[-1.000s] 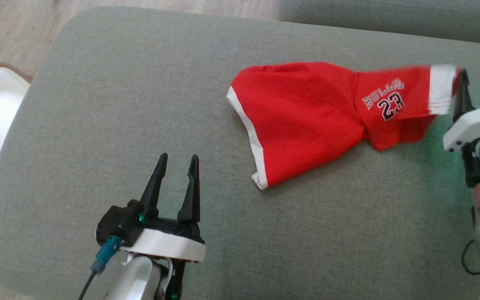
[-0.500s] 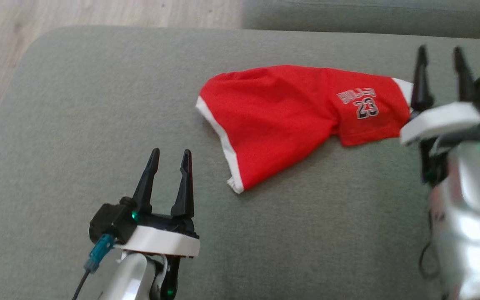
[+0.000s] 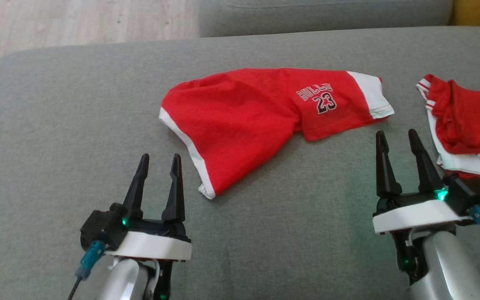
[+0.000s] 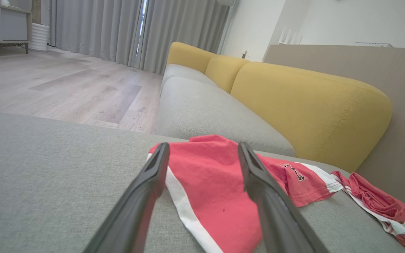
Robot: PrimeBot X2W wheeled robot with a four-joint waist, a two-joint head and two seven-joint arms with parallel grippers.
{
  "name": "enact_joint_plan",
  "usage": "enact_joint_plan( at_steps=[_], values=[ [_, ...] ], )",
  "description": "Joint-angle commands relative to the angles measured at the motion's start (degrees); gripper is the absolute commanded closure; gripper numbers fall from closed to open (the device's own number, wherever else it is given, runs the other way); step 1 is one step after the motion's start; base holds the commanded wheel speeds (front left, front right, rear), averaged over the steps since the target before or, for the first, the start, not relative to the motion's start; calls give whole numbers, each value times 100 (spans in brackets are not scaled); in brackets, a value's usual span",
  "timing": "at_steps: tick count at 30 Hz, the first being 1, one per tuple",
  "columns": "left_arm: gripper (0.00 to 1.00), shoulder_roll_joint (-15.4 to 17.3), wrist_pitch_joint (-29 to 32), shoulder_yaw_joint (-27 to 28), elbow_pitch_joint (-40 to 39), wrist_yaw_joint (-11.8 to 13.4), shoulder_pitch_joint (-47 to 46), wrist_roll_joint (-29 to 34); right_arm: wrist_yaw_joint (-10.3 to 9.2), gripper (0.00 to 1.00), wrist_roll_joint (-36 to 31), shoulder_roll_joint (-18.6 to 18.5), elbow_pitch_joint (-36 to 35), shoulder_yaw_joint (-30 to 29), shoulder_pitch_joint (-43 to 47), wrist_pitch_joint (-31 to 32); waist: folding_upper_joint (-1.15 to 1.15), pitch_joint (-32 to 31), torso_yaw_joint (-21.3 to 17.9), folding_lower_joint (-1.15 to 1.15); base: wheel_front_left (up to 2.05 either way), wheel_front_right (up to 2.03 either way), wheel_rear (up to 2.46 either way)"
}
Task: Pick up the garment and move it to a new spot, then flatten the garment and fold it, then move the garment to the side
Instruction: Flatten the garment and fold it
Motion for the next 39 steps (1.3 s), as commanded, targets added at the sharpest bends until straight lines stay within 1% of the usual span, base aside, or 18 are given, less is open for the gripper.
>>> enact_joint_plan(
  at_steps=[1,5,9,15,21,26,32,36,39],
  values=[
    [0,19,-55,231,-175,-24,-188,77,-5,0,-13,10,-265,119,-206,-77,0,28,-89,0,0,0,0],
    [0,19,-55,215,-88,-37,-202,90,-5,0,-17,10,-325,91,-243,-77,0,63,-170,0,0,0,0],
    [0,19,-44,75,267,-63,-237,116,-5,0,10,10,-356,54,-263,-77,0,133,-250,0,0,0,0],
    [0,131,536,-366,865,-185,-341,288,-5,0,20,10,-329,-39,-229,-77,0,232,-254,0,0,0,0],
    [0,269,843,-547,1194,-141,-387,455,-5,0,45,10,-282,-14,-266,-77,0,250,-267,0,0,0,0],
    [0,328,797,-632,1345,-89,-536,593,-5,0,89,10,-237,64,-309,-77,0,290,-360,0,0,0,0],
    [0,343,847,-791,1610,-74,-833,756,-5,0,157,10,-209,131,-384,-77,0,423,-579,0,0,0,0],
    [0,354,956,-827,1890,81,-1020,863,-5,0,211,10,-208,169,-441,-77,0,485,-728,0,0,0,0],
    [0,334,1026,-858,2081,137,-1120,883,-5,0,229,10,-203,180,-461,-77,0,499,-804,0,0,0,0]
  ],
)
